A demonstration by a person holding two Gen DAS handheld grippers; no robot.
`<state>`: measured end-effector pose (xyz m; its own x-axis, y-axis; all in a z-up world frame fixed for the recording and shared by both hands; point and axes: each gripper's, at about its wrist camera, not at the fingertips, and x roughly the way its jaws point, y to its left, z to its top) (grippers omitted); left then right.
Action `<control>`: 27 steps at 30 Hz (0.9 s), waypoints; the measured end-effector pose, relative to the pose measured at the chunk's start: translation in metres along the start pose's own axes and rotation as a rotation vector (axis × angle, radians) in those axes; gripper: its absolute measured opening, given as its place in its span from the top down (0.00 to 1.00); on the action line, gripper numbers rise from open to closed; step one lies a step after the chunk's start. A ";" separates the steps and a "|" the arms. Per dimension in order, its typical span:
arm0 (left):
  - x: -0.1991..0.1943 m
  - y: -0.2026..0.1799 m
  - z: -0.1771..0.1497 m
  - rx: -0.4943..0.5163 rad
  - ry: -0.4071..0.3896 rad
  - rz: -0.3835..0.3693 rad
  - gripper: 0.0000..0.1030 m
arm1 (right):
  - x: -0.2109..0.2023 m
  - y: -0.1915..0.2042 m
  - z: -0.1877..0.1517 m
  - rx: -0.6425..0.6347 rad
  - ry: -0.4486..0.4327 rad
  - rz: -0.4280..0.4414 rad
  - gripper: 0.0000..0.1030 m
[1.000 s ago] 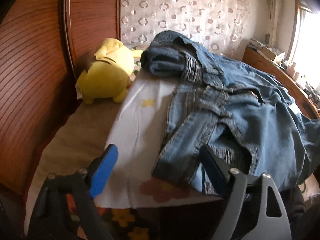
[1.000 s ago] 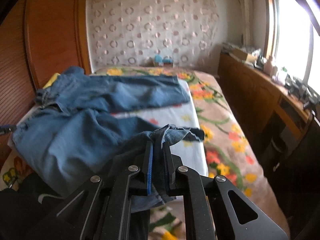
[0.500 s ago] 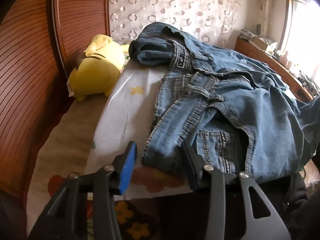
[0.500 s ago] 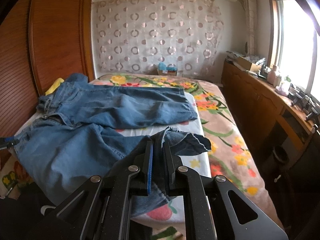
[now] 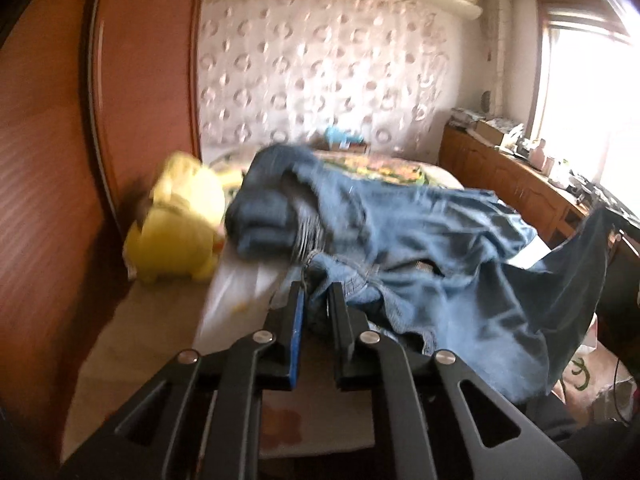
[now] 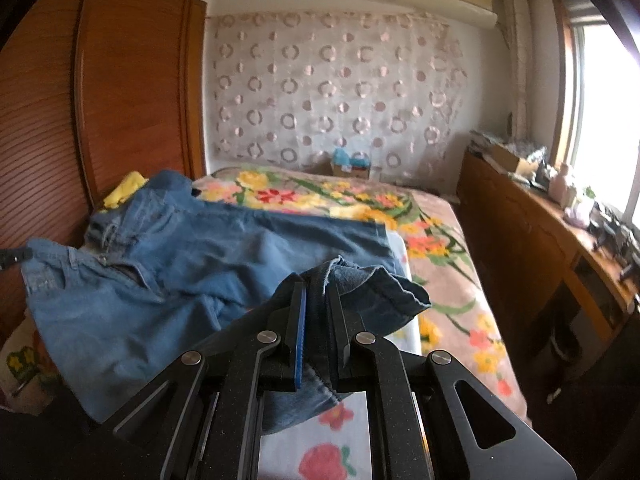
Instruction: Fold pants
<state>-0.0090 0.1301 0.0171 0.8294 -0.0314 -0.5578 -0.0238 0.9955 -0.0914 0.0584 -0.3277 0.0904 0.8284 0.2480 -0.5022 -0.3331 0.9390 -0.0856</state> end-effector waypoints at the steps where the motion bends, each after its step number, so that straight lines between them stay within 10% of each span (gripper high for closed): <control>1: 0.000 -0.003 0.007 0.013 -0.013 0.000 0.92 | 0.003 0.000 0.005 -0.008 -0.004 0.003 0.94; 15: 0.035 -0.023 0.018 0.058 -0.007 -0.018 0.92 | 0.136 0.045 -0.004 -0.036 0.189 0.191 0.93; 27: 0.039 -0.029 0.009 0.063 0.000 -0.023 0.92 | 0.110 -0.002 -0.017 0.080 0.150 0.177 0.73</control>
<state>0.0294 0.1007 0.0055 0.8293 -0.0542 -0.5562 0.0303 0.9982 -0.0521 0.1425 -0.3069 0.0208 0.6826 0.3776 -0.6257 -0.4251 0.9016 0.0803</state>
